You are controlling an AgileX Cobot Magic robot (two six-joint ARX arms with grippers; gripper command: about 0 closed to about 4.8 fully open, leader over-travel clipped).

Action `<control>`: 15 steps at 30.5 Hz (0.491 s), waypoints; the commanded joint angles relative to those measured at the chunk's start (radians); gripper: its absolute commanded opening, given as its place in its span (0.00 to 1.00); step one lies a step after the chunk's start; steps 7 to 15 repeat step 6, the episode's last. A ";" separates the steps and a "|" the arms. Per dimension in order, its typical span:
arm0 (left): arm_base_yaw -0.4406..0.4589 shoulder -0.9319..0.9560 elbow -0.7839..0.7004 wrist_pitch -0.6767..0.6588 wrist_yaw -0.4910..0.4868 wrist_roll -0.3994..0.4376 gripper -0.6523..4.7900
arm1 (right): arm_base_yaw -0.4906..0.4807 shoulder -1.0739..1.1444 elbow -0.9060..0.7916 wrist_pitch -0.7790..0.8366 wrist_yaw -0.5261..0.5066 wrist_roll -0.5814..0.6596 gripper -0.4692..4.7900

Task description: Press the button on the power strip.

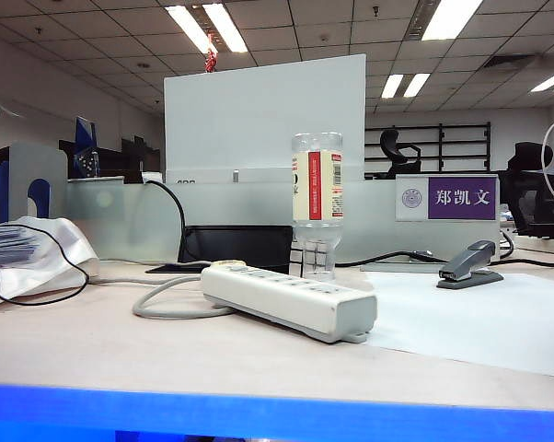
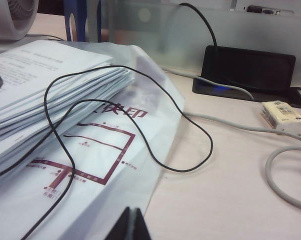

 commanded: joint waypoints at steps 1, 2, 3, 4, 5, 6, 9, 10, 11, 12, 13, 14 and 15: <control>0.001 -0.001 0.001 0.006 0.005 0.004 0.11 | -0.001 -0.001 -0.002 0.018 0.002 0.000 0.10; 0.001 -0.001 0.001 0.006 0.004 0.004 0.11 | -0.001 -0.001 -0.002 0.018 0.002 0.000 0.10; 0.001 -0.001 0.001 0.006 0.005 0.004 0.11 | -0.001 -0.001 -0.002 0.018 0.002 0.000 0.10; 0.001 -0.001 0.001 0.006 0.004 0.004 0.11 | -0.001 -0.001 -0.002 0.018 0.002 0.000 0.10; 0.001 -0.001 0.002 0.006 0.004 0.004 0.11 | -0.001 -0.001 -0.002 0.018 0.002 0.000 0.10; 0.001 -0.001 0.001 0.006 0.005 0.004 0.11 | -0.001 -0.001 -0.002 0.018 0.002 0.000 0.10; 0.001 -0.001 0.001 0.006 0.005 0.004 0.11 | -0.001 -0.001 -0.002 0.018 0.002 0.000 0.10; 0.001 -0.001 0.001 0.006 0.005 0.004 0.11 | -0.001 -0.001 -0.002 0.018 0.002 0.000 0.10; 0.001 -0.001 0.001 0.006 0.005 0.004 0.11 | -0.001 -0.001 -0.002 0.018 0.002 0.000 0.10; 0.001 -0.001 0.001 0.006 0.005 0.004 0.11 | -0.001 -0.001 -0.002 0.018 0.002 0.000 0.10; 0.001 -0.001 0.001 0.006 0.005 0.004 0.11 | -0.001 -0.001 -0.002 0.018 0.002 0.000 0.10; 0.001 -0.001 0.001 0.006 0.005 0.004 0.11 | -0.001 -0.001 -0.002 0.018 0.002 0.000 0.10; 0.001 -0.001 0.001 0.006 0.005 0.004 0.11 | -0.001 -0.001 -0.002 0.018 0.002 0.000 0.10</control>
